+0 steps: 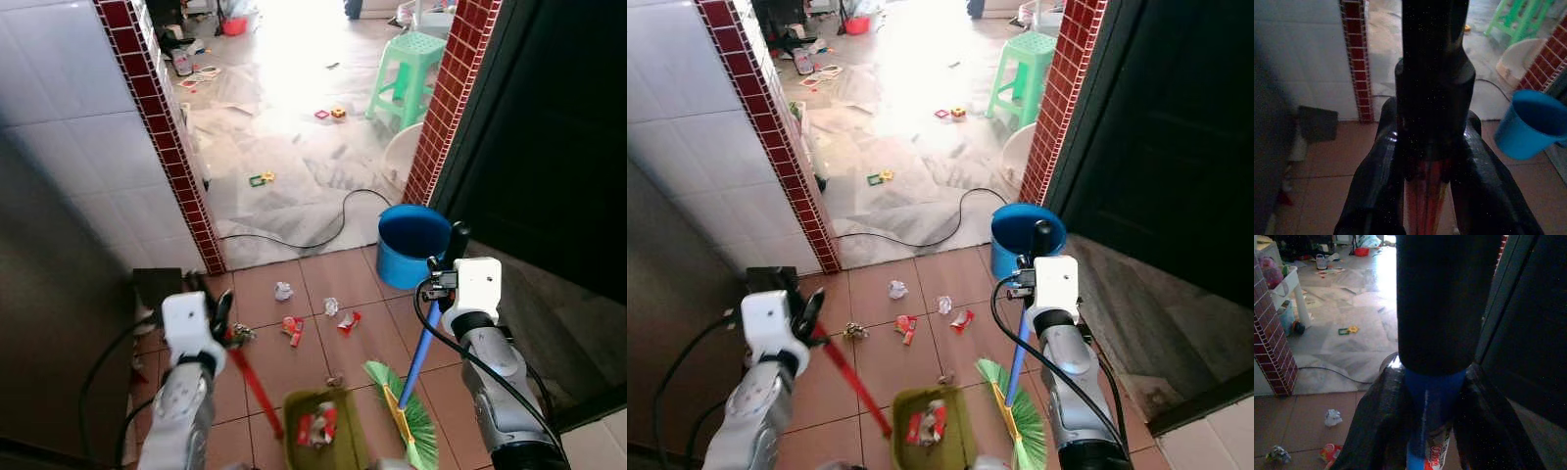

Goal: Sweep floor

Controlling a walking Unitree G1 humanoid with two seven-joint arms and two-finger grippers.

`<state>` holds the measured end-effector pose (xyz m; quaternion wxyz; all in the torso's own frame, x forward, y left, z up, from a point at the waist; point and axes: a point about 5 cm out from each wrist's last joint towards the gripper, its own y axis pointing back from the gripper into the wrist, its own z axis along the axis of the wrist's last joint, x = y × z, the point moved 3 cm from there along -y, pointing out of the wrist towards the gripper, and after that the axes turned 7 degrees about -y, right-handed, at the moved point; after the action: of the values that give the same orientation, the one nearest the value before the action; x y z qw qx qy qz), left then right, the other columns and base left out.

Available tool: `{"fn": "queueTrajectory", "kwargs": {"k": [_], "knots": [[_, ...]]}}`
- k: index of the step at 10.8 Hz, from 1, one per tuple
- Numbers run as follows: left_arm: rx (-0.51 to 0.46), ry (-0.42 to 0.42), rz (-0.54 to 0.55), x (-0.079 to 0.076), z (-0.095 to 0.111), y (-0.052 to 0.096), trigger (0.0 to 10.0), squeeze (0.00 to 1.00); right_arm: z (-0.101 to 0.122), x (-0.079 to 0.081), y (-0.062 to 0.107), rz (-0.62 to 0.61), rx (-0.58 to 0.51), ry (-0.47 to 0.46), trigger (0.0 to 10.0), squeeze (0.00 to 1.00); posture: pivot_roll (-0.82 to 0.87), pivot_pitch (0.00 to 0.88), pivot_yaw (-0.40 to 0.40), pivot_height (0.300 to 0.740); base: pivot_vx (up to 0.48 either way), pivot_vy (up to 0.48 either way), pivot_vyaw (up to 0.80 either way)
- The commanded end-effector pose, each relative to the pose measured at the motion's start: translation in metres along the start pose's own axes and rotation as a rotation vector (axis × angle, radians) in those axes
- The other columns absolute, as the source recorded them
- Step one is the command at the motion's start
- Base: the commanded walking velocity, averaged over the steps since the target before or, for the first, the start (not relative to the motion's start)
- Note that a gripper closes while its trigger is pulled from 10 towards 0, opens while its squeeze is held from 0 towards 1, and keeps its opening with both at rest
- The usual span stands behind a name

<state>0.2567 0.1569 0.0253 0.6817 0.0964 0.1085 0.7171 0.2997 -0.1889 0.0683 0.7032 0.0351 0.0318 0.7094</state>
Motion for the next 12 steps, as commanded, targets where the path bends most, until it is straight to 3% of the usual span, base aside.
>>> {"fn": "queueTrajectory", "kwargs": {"k": [1, 9, 12], "knots": [[0.041, -0.053, 0.012, 0.009, -0.011, 0.002, 10.0, 0.0, 0.0, 0.002, -0.001, 0.009, 0.006, 0.009, 10.0, 0.0, -0.15, 0.0, 0.047, 0.74, 0.0, 0.0, 0.0], [0.038, -0.139, -0.023, 0.015, -0.013, 0.011, 10.0, 0.0, -0.002, 0.0, 0.004, 0.02, 0.007, 0.03, 10.0, 0.0, -0.15, 0.0, 0.048, 0.74, 0.0, 0.0, 0.0], [-0.038, -0.242, -0.085, 0.005, 0.007, 0.012, 10.0, 0.0, -0.005, -0.006, 0.01, 0.018, 0.019, 0.048, 10.0, 0.0, -0.16, 0.0, 0.052, 0.74, 0.0, 0.0, 0.0]]}}
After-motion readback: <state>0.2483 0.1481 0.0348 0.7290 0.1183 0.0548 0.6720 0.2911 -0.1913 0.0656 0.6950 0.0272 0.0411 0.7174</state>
